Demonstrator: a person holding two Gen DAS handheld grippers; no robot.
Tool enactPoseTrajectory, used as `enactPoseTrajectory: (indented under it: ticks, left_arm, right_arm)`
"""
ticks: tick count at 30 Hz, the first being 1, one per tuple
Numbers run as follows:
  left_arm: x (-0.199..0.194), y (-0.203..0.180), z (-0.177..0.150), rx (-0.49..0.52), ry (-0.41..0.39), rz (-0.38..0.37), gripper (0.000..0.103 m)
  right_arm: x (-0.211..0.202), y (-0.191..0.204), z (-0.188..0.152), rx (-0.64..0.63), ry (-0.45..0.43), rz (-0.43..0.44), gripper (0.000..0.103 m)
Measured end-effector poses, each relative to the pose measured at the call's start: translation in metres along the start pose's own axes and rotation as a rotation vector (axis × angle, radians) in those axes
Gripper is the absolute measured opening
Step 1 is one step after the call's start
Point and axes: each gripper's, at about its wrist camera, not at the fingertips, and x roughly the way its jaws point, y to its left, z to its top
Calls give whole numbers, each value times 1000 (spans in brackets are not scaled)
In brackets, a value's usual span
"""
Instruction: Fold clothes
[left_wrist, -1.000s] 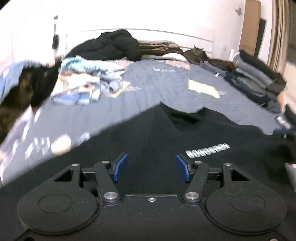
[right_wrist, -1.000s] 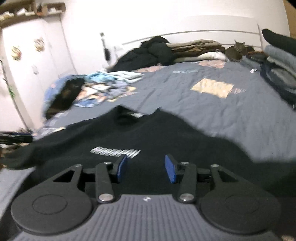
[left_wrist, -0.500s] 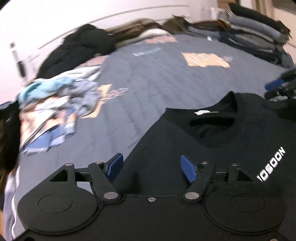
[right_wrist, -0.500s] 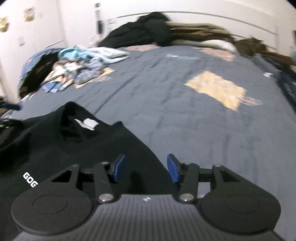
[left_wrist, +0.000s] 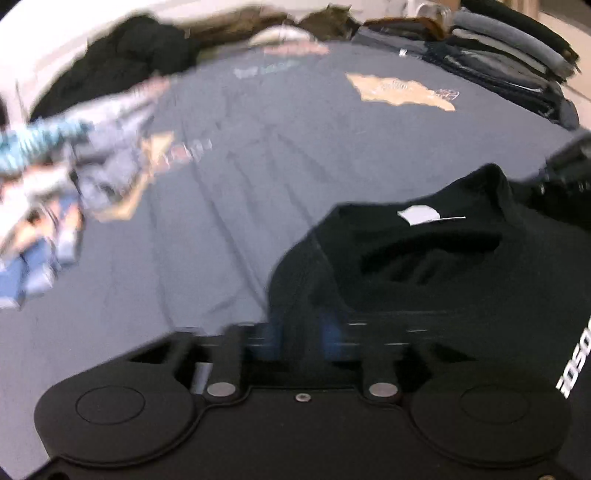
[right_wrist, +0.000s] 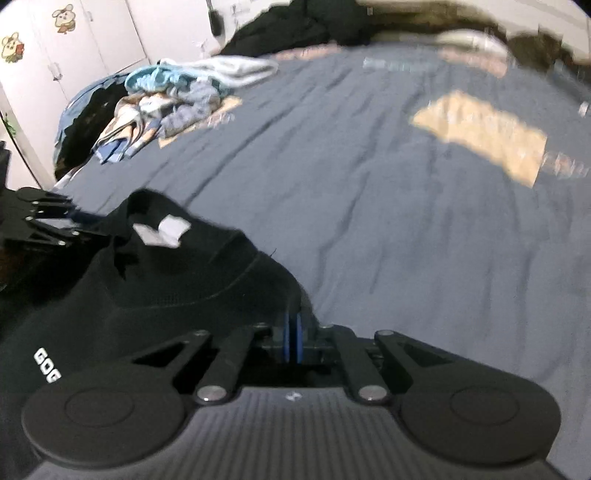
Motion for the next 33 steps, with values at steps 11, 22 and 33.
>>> enactPoseTrajectory:
  ticks: [11,22,33]
  left_arm:
    - [9,-7,27,-32,-90,260,49]
    - [-166,-4,-36,-228,-258,124,68]
    - [-331,-96,-144,-276,-215,50,74]
  right_arm:
    - [4,8,27,10,-163,-241,6]
    - [-135,23,1,105,-248,-137,31]
    - [-300,131,-148,186,-245,-60,40]
